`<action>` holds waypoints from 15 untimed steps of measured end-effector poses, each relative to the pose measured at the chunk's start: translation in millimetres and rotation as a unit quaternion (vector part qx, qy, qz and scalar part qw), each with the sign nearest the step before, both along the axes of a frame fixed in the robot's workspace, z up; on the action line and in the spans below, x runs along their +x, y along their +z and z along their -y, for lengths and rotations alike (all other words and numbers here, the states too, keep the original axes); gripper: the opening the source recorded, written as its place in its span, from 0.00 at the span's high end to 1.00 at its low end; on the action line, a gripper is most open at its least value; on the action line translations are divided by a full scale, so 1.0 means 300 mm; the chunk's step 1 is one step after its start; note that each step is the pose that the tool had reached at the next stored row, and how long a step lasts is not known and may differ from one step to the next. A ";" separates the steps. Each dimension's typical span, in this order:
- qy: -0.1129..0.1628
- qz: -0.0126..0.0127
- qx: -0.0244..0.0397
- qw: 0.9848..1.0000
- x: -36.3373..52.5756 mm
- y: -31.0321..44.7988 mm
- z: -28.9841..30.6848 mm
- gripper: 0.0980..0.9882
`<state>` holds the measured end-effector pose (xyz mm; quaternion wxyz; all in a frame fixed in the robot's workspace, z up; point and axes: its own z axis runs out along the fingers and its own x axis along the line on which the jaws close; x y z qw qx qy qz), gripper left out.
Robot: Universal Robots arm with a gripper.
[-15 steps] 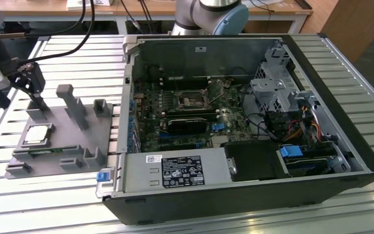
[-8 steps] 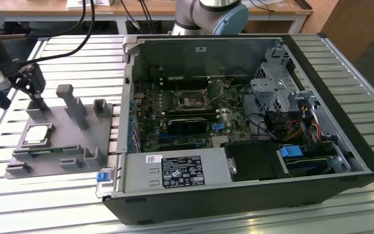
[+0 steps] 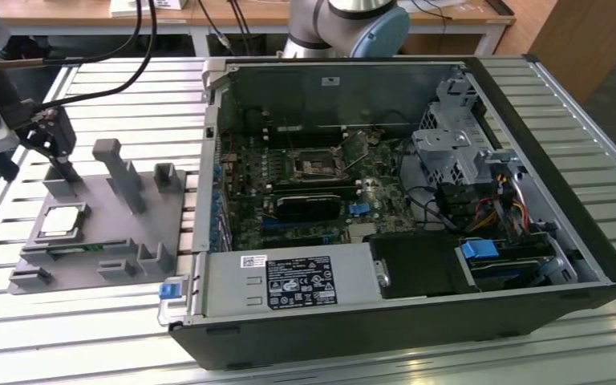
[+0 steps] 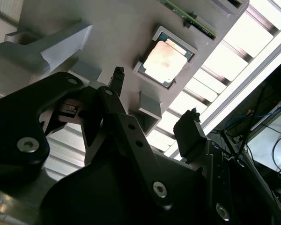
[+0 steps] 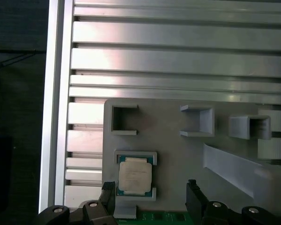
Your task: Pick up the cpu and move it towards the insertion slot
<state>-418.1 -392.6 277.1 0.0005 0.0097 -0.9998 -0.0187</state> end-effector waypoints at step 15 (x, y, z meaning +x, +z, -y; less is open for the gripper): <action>0.000 0.000 0.000 1.000 0.000 -0.021 0.000 0.32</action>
